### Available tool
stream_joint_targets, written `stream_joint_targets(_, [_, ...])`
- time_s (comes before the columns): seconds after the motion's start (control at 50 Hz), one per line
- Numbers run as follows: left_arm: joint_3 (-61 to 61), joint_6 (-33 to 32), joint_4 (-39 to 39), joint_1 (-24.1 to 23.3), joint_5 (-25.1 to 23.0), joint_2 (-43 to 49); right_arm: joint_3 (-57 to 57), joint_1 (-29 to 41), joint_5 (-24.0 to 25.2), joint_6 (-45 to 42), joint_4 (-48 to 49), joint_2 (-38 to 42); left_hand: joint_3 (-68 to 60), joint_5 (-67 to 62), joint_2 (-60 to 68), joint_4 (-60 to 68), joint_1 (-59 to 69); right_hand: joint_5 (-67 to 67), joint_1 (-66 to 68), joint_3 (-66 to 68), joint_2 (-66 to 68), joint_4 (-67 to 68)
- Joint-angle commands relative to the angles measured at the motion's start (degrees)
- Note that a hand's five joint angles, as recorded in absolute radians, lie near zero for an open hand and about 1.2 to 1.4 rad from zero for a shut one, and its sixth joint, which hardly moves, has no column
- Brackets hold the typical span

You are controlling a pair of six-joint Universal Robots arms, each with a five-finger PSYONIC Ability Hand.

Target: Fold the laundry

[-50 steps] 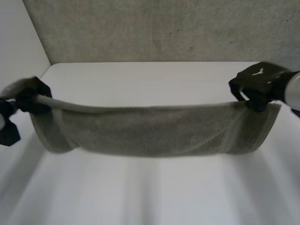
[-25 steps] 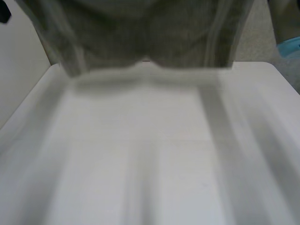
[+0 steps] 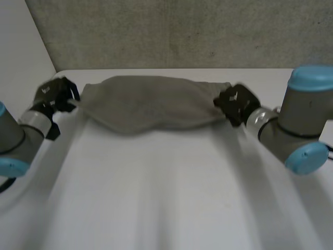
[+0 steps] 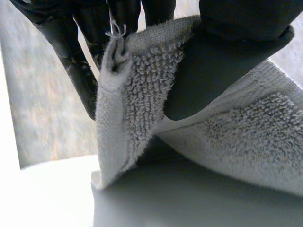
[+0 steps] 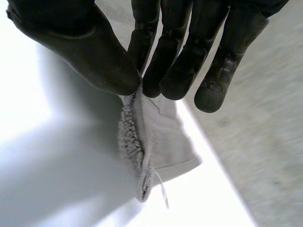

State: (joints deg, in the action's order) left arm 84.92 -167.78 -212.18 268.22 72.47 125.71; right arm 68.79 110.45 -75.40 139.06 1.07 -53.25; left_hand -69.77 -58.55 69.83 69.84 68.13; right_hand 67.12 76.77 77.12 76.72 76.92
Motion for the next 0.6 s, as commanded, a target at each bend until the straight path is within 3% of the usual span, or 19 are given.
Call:
stream_joint_targets(0.02, [6.0, -8.9, -0.3, 2.3, -1.9, 0.6, 5.1, -0.5, -0.5, -4.3, 0.2, 0.4, -10.2, -11.4, 10.2, 10.2, 11.9, 2.9, 3.2, 2.9, 3.3, 3.1])
stream_joint_targets(0.14, [10.3, -14.5, 8.1, 6.5, -3.6, -6.8, 9.1, -3.4, -0.5, -4.6, -4.5, -9.2, -10.2, -11.4, 10.2, 10.2, 11.9, 2.9, 3.2, 2.9, 3.3, 3.1])
stream_joint_targets(0.22, [12.5, -14.9, 13.3, 9.1, -5.7, -11.3, 10.8, -5.2, -0.4, -4.9, -9.3, -14.3, -10.2, -11.4, 10.2, 10.2, 11.9, 2.9, 3.2, 2.9, 3.3, 3.1])
stream_joint_targets(0.34, [19.1, -18.2, 22.7, 14.1, -13.6, -21.5, 14.3, -7.9, 0.4, -8.5, -24.8, -22.8, -10.2, -11.4, 10.2, 10.2, 11.9, 2.9, 3.2, 2.9, 3.3, 3.1])
stream_joint_targets(0.42, [23.9, -26.4, 28.7, 18.9, -21.4, -30.3, 16.6, -8.1, 0.9, -14.9, -34.0, -27.0, -10.2, -11.4, 10.2, 10.2, 11.9, 2.9, 3.2, 2.9, 3.3, 3.1])
stream_joint_targets(0.48, [25.9, -31.3, 32.5, 22.2, -24.1, -33.6, 17.3, -8.1, 1.0, -17.5, -35.4, -29.0, -10.2, -11.4, 10.2, 10.2, 11.9, 2.9, 3.2, 2.9, 3.3, 3.1])
stream_joint_targets(0.6, [25.7, -33.8, 34.5, 23.1, -24.8, -33.7, 15.9, -8.1, 1.2, -18.0, -34.3, -28.3, -10.2, -11.4, 10.2, 10.2, 11.9, 2.9, 3.2, 2.9, 3.3, 3.1])
